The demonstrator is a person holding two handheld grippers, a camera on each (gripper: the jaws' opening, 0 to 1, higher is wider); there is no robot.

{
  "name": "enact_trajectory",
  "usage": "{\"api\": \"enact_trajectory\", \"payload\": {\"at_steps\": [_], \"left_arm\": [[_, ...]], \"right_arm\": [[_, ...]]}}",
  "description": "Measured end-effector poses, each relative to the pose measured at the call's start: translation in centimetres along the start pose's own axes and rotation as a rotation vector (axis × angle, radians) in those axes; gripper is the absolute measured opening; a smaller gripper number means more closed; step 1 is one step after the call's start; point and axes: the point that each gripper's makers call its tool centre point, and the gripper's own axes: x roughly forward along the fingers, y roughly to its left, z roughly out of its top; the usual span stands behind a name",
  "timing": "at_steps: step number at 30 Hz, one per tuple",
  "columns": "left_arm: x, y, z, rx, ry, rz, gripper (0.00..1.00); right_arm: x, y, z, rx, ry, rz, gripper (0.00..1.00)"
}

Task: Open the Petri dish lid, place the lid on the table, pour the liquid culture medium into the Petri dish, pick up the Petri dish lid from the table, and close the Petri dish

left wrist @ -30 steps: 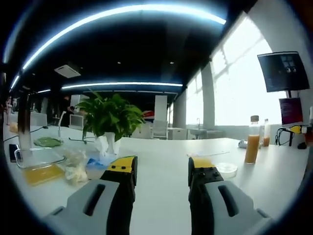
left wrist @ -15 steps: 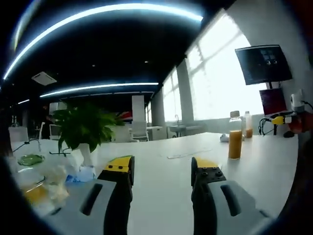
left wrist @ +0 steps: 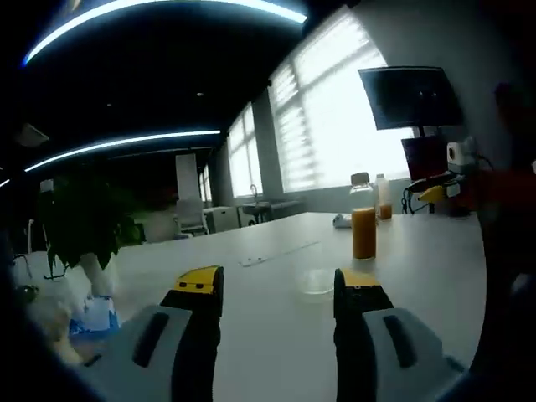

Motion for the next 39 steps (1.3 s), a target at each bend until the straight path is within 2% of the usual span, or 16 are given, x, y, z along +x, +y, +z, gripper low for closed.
{"api": "enact_trajectory", "payload": {"at_steps": [2, 7, 15, 21, 24, 28, 36, 39], "left_arm": [[0.5, -0.4, -0.1, 0.027, 0.014, -0.027, 0.46], [1.8, -1.5, 0.0, 0.005, 0.017, -0.098, 0.48], [4.9, -2.0, -1.5, 0.015, 0.063, -0.186, 0.50], [7.1, -2.6, -2.5, -0.017, 0.078, -0.286, 0.53], [8.1, -3.2, -3.1, 0.015, 0.086, -0.338, 0.54], [9.4, -3.5, -3.6, 0.001, 0.096, -0.377, 0.55], [11.5, -3.8, -6.7, 0.049, 0.176, -0.443, 0.56], [11.9, -3.9, -8.0, 0.043, 0.215, -0.469, 0.55]], "right_arm": [[0.8, 0.5, 0.1, -0.013, 0.010, 0.026, 0.51], [2.5, 2.2, 0.4, -0.008, 0.015, 0.090, 0.52], [5.9, 4.4, -0.1, -0.056, 0.059, 0.200, 0.55], [8.5, 5.2, -1.4, -0.071, 0.102, 0.258, 0.55], [9.1, 6.0, -2.0, -0.085, 0.121, 0.286, 0.56], [10.1, 6.4, -3.3, -0.118, 0.161, 0.317, 0.57], [12.3, 7.0, -6.0, -0.176, 0.241, 0.384, 0.60], [12.8, 7.5, -6.5, -0.159, 0.254, 0.403, 0.61]]}}
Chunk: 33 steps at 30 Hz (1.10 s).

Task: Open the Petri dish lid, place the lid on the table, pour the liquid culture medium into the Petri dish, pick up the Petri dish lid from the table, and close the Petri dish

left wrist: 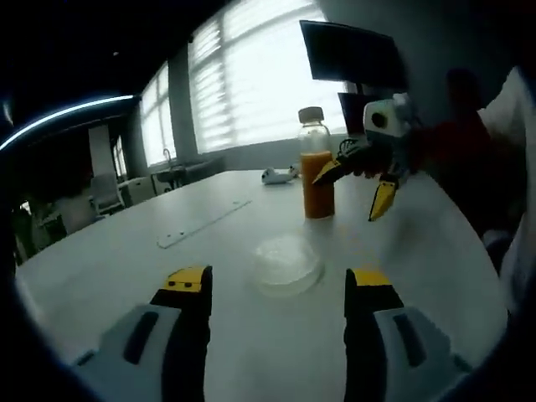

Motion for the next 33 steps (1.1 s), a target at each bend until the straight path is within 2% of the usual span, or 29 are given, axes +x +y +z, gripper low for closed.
{"api": "enact_trajectory", "payload": {"at_steps": [6, 13, 16, 24, 28, 31, 33], "left_arm": [[1.1, 0.5, -1.6, 0.003, 0.042, -0.021, 0.55], [2.3, 0.8, -1.9, 0.013, 0.044, -0.058, 0.56], [2.9, 1.1, -2.7, 0.037, 0.088, -0.071, 0.56], [4.4, 1.0, -2.4, 0.043, 0.102, -0.115, 0.56], [5.3, 1.0, -3.3, 0.082, 0.148, -0.132, 0.56], [5.8, 1.5, -3.0, 0.085, 0.148, -0.127, 0.56], [6.0, 1.2, -2.6, 0.078, 0.136, -0.132, 0.55]], "right_arm": [[1.4, 0.1, -0.9, 0.002, 0.022, 0.017, 0.61], [3.0, 0.3, -2.1, 0.037, 0.070, 0.062, 0.62], [3.6, 0.2, -2.7, 0.003, 0.106, 0.068, 0.62], [4.5, 0.2, -2.5, -0.005, 0.124, 0.082, 0.62], [5.2, 0.5, -2.7, 0.008, 0.147, 0.103, 0.62], [5.8, 0.8, -2.7, 0.005, 0.153, 0.108, 0.62], [6.1, 1.2, -2.9, 0.009, 0.167, 0.131, 0.63]]}}
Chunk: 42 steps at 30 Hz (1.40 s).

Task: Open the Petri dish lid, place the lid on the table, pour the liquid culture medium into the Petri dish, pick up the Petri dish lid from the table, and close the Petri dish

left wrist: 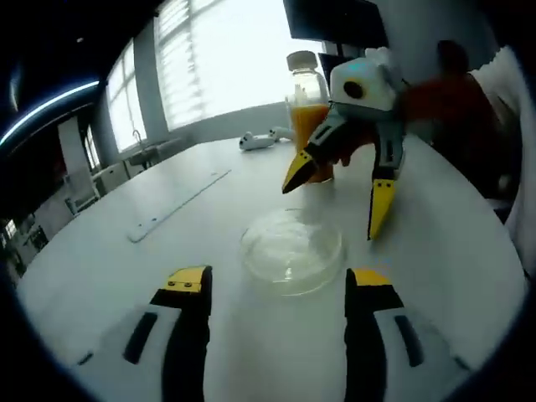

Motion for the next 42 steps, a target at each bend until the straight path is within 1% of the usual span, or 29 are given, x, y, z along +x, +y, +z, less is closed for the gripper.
{"api": "enact_trajectory", "payload": {"at_steps": [1, 2, 4, 5, 8, 9, 12, 14, 17, 21, 24, 29, 30, 31, 35, 42], "left_arm": [[0.2, -0.4, -0.1, 0.015, 0.015, -0.025, 0.55], [0.3, -0.6, -0.3, 0.033, 0.032, -0.037, 0.56], [0.8, -0.8, -0.5, 0.051, 0.053, -0.050, 0.56], [1.0, -0.9, -0.5, 0.055, 0.053, -0.058, 0.56], [1.6, -1.0, -0.5, 0.047, 0.060, -0.077, 0.56], [1.8, -0.9, -0.5, 0.048, 0.064, -0.078, 0.56], [2.4, -0.8, -0.8, 0.047, 0.080, -0.092, 0.55], [2.4, -0.8, -0.7, 0.047, 0.077, -0.093, 0.55], [2.5, -0.5, -0.6, 0.037, 0.069, -0.095, 0.55], [2.6, -0.7, -0.8, 0.044, 0.074, -0.110, 0.55], [2.7, -0.9, -0.9, 0.048, 0.082, -0.129, 0.55], [3.0, -1.0, -0.9, 0.054, 0.089, -0.154, 0.54], [3.1, -1.0, -0.9, 0.057, 0.094, -0.157, 0.54], [3.1, -1.4, -0.8, 0.060, 0.097, -0.163, 0.54], [3.1, -1.9, -0.9, 0.071, 0.112, -0.188, 0.53], [3.3, -2.4, -0.7, 0.056, 0.110, -0.220, 0.54]], "right_arm": [[0.2, 0.7, -0.4, 0.031, 0.023, 0.039, 0.64], [0.4, 0.9, -0.6, 0.045, 0.033, 0.056, 0.65], [0.7, 0.7, -0.5, 0.017, 0.032, 0.035, 0.64], [0.8, 0.6, -0.4, 0.010, 0.034, 0.029, 0.64], [1.1, 0.1, -0.2, 0.016, 0.037, 0.030, 0.64], [1.2, -0.2, -0.1, 0.008, 0.047, 0.018, 0.64], [1.3, -0.5, 0.1, 0.002, 0.058, 0.021, 0.64], [1.9, -1.0, 0.0, 0.002, 0.067, 0.029, 0.64], [2.1, -1.1, -0.4, -0.005, 0.086, 0.034, 0.64], [2.6, -1.6, -0.7, -0.005, 0.095, 0.038, 0.64], [2.7, -1.6, -0.5, 0.003, 0.092, 0.049, 0.64], [3.1, -1.7, -0.9, -0.023, 0.114, 0.059, 0.63], [3.3, -2.1, -0.8, -0.018, 0.113, 0.062, 0.63], [3.4, -2.1, -0.8, -0.018, 0.113, 0.063, 0.62], [3.5, -2.1, -0.7, -0.021, 0.114, 0.065, 0.60], [3.5, -2.2, -0.6, -0.025, 0.117, 0.072, 0.59]]}}
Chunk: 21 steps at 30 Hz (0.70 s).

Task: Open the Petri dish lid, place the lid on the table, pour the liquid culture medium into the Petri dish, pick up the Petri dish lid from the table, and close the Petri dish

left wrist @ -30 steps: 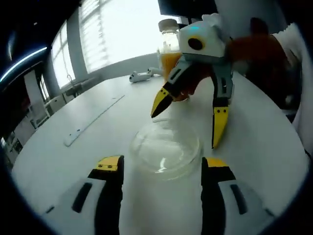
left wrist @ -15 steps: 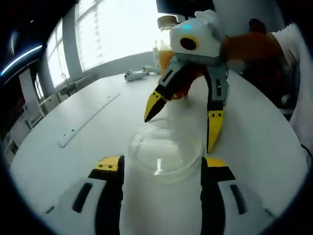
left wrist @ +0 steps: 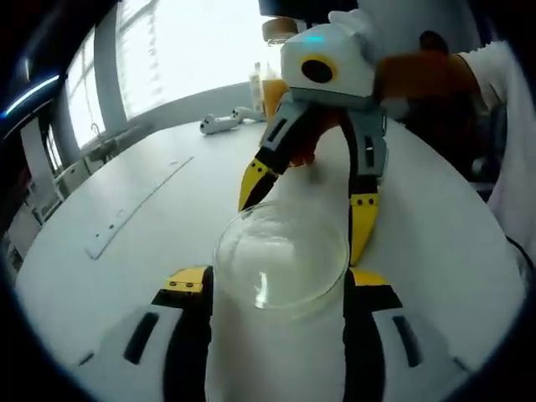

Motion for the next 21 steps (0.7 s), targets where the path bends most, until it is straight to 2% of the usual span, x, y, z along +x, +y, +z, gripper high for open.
{"api": "enact_trajectory", "payload": {"at_steps": [10, 21], "left_arm": [[-0.19, -0.34, 0.15, 0.002, -0.003, 0.002, 0.54], [-0.72, 0.20, 0.57, 0.016, 0.001, 0.008, 0.54]], "right_arm": [[-0.07, -0.03, 0.26, -0.018, -0.001, -0.007, 0.59], [-0.77, 0.78, 0.83, -0.038, -0.009, -0.021, 0.59]]}}
